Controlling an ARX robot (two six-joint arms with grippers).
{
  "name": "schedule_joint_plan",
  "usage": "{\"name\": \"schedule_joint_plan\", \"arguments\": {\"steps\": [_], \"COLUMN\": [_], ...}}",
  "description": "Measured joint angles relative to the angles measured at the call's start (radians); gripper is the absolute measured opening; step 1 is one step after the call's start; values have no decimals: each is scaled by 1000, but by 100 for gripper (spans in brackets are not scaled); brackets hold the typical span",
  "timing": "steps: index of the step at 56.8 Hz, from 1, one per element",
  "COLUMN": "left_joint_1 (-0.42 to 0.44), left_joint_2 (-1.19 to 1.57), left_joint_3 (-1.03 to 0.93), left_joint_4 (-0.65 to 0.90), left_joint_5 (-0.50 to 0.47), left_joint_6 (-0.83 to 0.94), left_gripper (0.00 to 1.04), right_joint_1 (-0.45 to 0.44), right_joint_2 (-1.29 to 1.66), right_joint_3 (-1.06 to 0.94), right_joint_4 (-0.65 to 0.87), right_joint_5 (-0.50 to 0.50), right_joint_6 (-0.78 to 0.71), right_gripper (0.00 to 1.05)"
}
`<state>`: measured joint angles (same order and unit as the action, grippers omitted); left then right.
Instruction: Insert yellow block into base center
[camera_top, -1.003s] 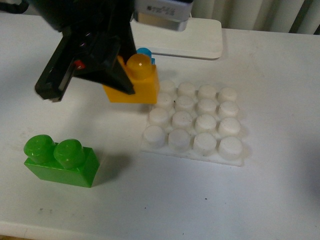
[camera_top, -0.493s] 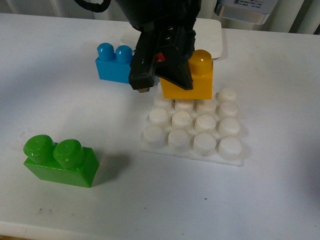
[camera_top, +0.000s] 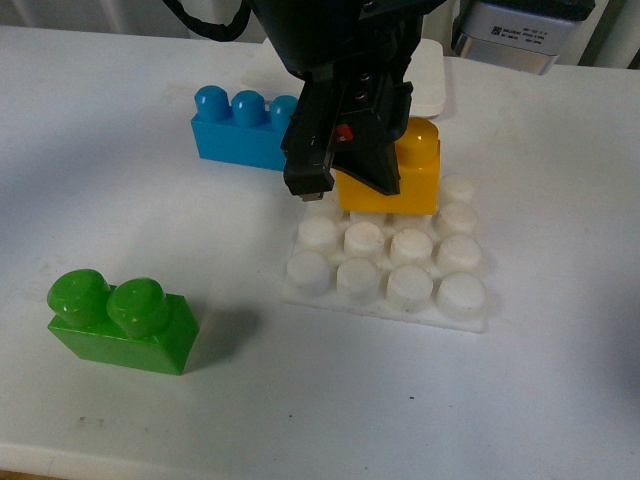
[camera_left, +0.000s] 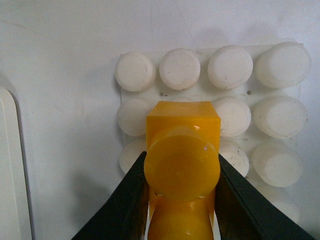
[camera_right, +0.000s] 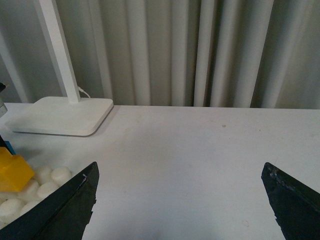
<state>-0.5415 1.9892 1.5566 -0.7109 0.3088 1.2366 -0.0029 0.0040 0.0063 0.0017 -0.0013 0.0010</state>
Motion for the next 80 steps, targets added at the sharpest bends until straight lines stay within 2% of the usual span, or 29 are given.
{"name": "schedule_joint_plan", "arguments": {"steps": [55,68,80], "left_joint_1": [-33,-26,-7], "left_joint_2": [53,22,-136], "left_joint_3": [-27,-27,-76], "left_joint_4": [95,106,136], "left_joint_5": [-47,-48,-44], "left_joint_6": [-13,-16,-10], "left_gripper": [31,62,97], "right_joint_1": [0,0,0], "right_joint_2": [0,0,0], "right_joint_3": [0,0,0], "right_joint_4": [0,0,0], "right_joint_5": [0,0,0], "right_joint_6": [0,0,0], "right_gripper": [96,96,96]}}
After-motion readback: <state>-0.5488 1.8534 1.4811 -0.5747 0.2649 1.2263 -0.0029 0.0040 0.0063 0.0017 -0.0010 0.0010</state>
